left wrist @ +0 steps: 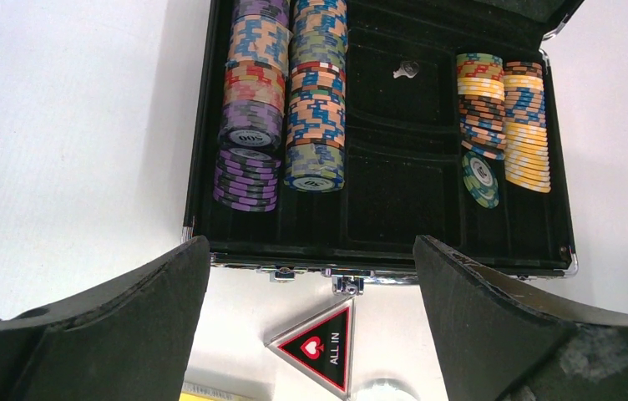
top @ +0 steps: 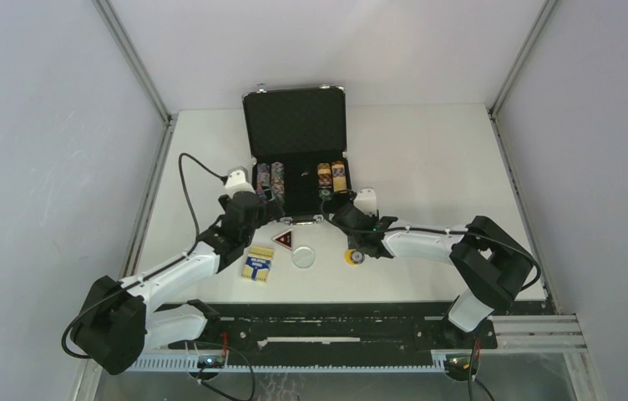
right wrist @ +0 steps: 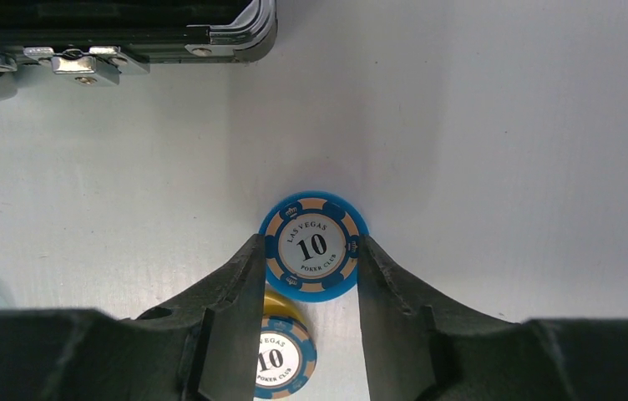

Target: Pack up texas hold em set

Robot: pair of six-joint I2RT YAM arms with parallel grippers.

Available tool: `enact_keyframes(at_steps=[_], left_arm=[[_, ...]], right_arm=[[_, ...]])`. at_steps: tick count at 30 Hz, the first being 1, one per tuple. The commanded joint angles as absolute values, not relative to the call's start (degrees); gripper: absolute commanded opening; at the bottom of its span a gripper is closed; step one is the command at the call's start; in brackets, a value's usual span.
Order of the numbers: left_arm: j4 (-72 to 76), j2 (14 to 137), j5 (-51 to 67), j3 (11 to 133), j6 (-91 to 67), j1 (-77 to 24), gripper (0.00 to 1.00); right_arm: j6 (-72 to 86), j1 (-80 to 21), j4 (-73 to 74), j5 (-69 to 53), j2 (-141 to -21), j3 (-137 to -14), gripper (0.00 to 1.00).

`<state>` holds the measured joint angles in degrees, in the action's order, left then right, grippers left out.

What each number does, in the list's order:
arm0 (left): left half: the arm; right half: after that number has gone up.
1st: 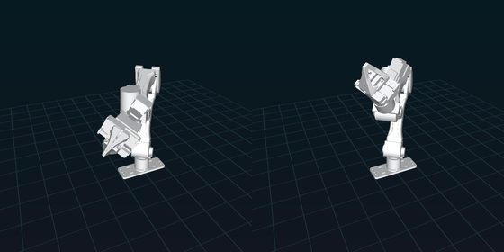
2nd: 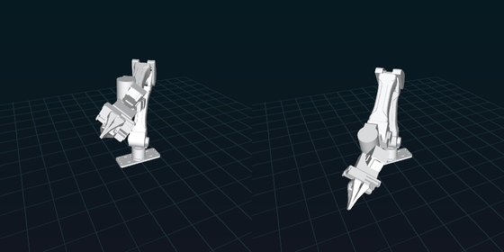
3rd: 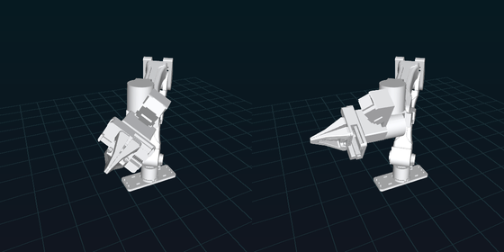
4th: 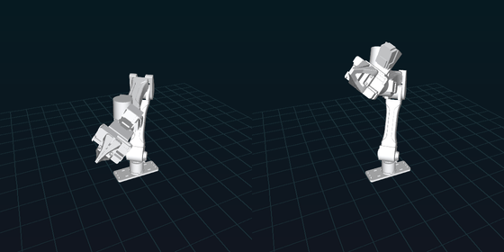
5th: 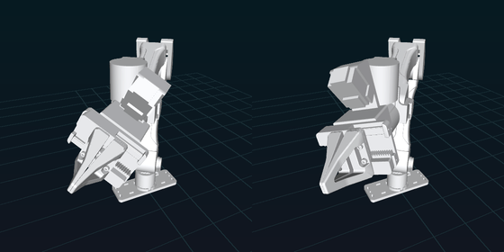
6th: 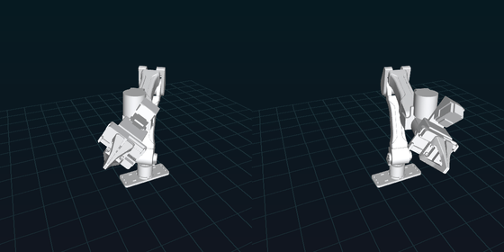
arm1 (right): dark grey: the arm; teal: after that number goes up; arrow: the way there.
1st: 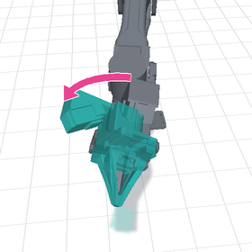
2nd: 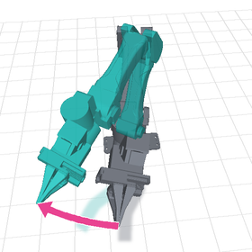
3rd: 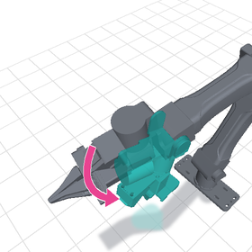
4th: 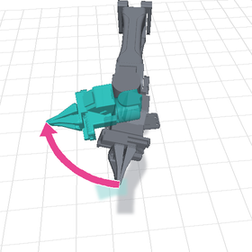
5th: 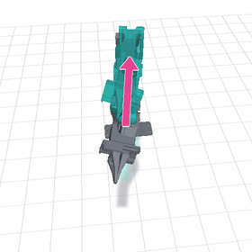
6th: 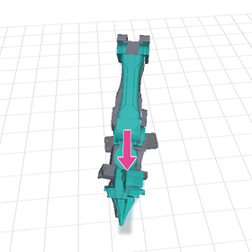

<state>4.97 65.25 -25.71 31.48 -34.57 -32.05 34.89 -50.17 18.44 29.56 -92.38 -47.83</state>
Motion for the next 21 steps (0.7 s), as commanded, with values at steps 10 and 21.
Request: enact_keyframes(at_steps=[10,21], left_arm=[[5.4,65.0,-24.7,33.4,-34.8,-31.8,0.96],[4.3,66.9,-18.7,36.1,-33.3,-31.8,0.97]], right_arm=[[35.5,-51.0,18.0,31.4,-87.7,-48.1,0.48],[32.8,-51.4,15.5,30.2,-86.4,-46.5,0.48]])
